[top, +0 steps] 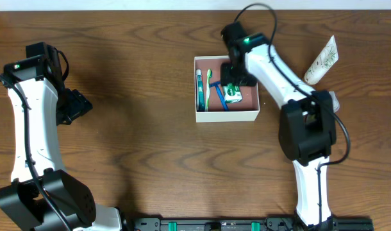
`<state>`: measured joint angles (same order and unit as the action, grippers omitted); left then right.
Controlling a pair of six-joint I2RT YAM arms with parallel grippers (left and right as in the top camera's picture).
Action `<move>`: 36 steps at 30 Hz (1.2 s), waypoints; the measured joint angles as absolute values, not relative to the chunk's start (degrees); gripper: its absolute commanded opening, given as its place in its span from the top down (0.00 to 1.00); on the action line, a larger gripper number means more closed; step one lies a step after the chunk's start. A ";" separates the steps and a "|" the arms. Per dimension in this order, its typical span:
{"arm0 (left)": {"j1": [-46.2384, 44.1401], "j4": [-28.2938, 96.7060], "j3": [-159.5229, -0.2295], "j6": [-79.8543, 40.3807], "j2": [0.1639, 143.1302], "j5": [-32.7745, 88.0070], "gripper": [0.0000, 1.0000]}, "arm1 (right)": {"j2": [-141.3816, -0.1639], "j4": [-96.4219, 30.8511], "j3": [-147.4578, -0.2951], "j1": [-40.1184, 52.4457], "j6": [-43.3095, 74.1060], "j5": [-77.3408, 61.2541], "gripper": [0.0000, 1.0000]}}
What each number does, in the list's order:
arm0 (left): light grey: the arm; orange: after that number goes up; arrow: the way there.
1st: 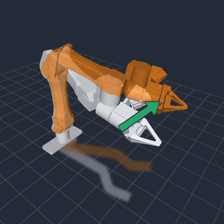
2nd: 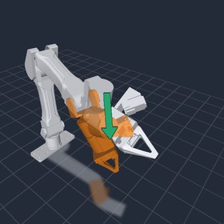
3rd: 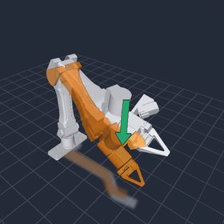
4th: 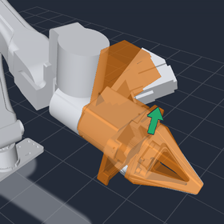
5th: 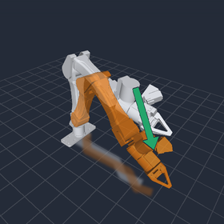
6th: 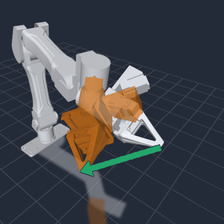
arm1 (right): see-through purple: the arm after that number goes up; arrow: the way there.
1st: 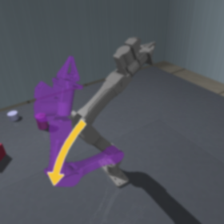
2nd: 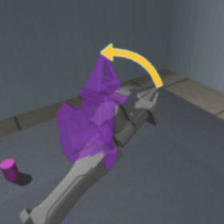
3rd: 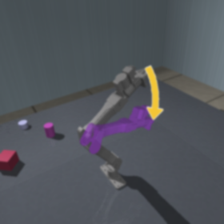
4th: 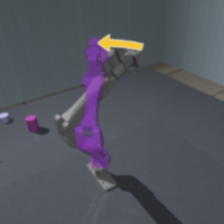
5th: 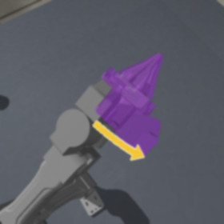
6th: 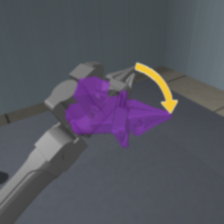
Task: Pack container
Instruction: 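Release the soap box in the box and raise the right gripper, then move the right gripper down over the clear foam soap pump bottle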
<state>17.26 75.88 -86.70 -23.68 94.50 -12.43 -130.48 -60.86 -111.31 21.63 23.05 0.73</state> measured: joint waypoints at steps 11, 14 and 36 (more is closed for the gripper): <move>17.26 75.85 -86.70 -23.68 94.50 -12.43 0.02 | -115.63 -62.52 -124.53 14.68 19.64 4.29 0.37; 17.26 75.85 -86.70 -23.68 94.50 -12.43 0.02 | -110.85 -63.92 -125.58 11.55 17.30 7.44 0.37; 17.26 75.88 -86.70 -23.68 94.50 -12.43 0.02 | -110.52 -97.03 -125.03 -5.02 9.72 11.31 0.27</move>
